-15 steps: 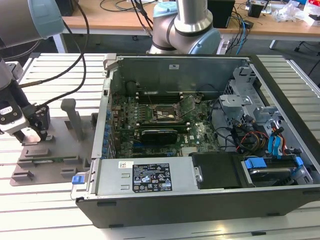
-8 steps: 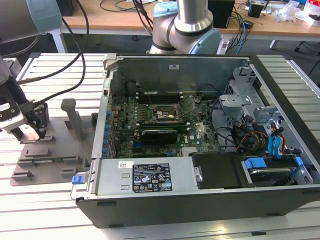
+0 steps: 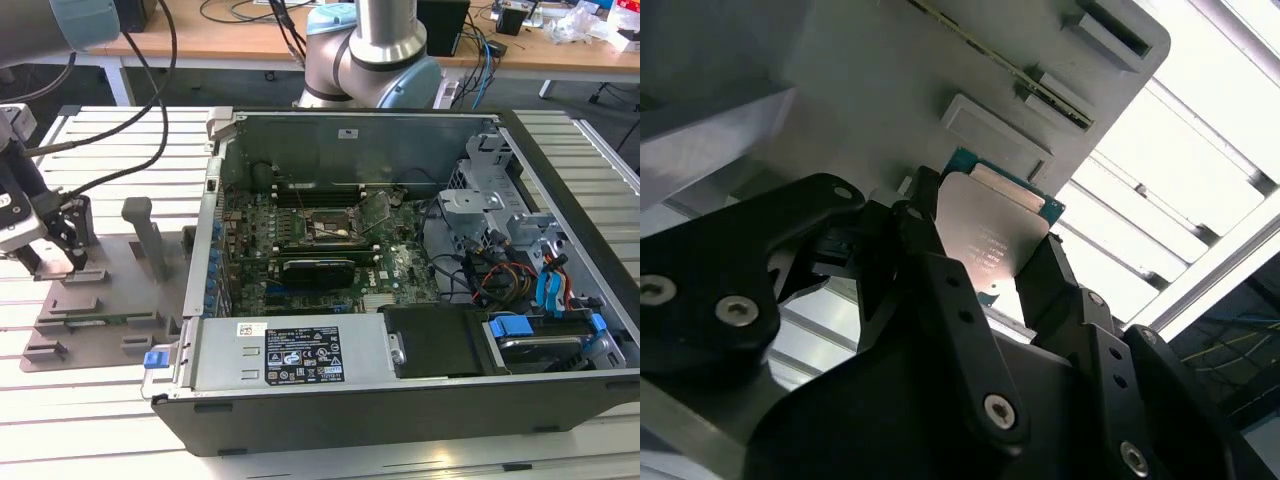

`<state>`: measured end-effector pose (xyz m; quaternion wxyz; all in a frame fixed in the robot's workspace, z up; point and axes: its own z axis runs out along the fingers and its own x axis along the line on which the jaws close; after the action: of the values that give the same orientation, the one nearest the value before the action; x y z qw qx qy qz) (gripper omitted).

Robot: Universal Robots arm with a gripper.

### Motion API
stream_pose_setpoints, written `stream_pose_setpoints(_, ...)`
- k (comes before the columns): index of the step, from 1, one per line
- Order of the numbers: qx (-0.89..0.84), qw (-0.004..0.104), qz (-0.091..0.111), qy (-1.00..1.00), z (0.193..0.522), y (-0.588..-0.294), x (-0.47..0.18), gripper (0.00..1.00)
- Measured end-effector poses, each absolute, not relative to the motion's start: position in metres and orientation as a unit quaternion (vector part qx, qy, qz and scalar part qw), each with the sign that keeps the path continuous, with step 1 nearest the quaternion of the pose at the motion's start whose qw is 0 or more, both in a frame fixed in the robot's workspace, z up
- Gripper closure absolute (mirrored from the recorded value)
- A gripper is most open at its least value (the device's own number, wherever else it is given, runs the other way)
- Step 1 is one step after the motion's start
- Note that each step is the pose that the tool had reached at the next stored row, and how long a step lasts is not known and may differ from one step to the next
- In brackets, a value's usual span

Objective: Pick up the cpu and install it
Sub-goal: 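Pick up the cpu and move it towards the insertion slot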

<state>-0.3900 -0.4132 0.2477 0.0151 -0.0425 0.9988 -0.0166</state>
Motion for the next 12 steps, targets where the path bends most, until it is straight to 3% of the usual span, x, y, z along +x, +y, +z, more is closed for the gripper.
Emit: stream_pose_setpoints(12,-0.042,0.015,-0.017,0.999,0.274,-0.413,-0.390,0.45)
